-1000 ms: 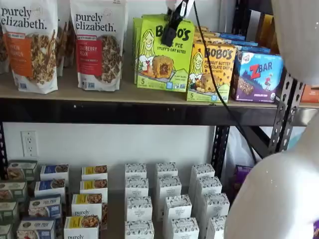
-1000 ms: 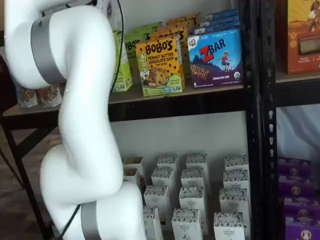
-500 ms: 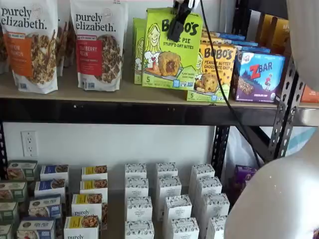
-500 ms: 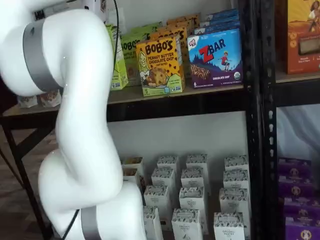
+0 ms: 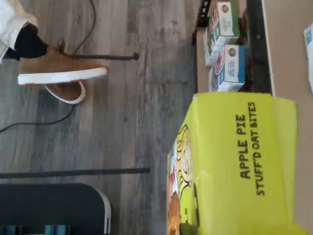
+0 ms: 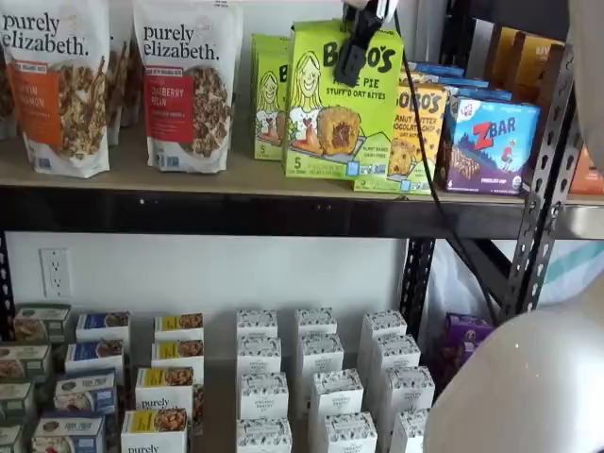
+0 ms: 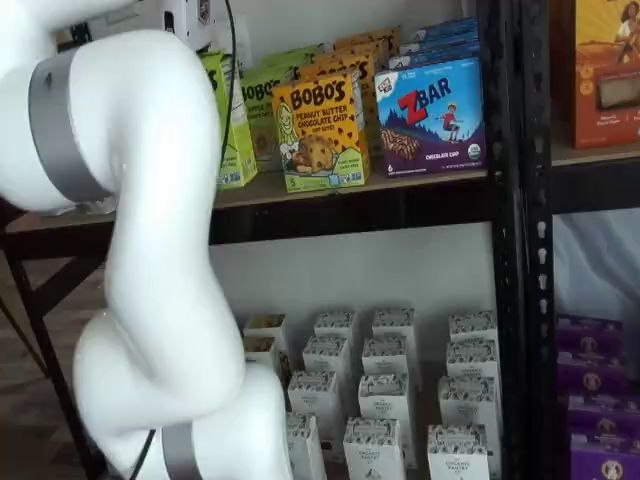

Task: Pick the green box on the top shelf, the fourth from the left

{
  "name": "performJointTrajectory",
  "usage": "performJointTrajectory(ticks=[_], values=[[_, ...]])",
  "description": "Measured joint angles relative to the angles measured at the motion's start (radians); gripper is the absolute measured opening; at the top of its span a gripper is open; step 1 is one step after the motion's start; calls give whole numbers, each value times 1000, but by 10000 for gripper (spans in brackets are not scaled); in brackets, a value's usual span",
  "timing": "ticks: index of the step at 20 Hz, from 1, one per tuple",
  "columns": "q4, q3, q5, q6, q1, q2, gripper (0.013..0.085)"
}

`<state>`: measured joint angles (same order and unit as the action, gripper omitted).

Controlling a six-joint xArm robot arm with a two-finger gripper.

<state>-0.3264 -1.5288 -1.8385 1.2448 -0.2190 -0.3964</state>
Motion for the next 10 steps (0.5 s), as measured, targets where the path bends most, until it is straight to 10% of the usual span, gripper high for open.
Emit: performJointTrajectory(ticks=[10], values=[[10, 148, 16, 35, 23, -111, 130]])
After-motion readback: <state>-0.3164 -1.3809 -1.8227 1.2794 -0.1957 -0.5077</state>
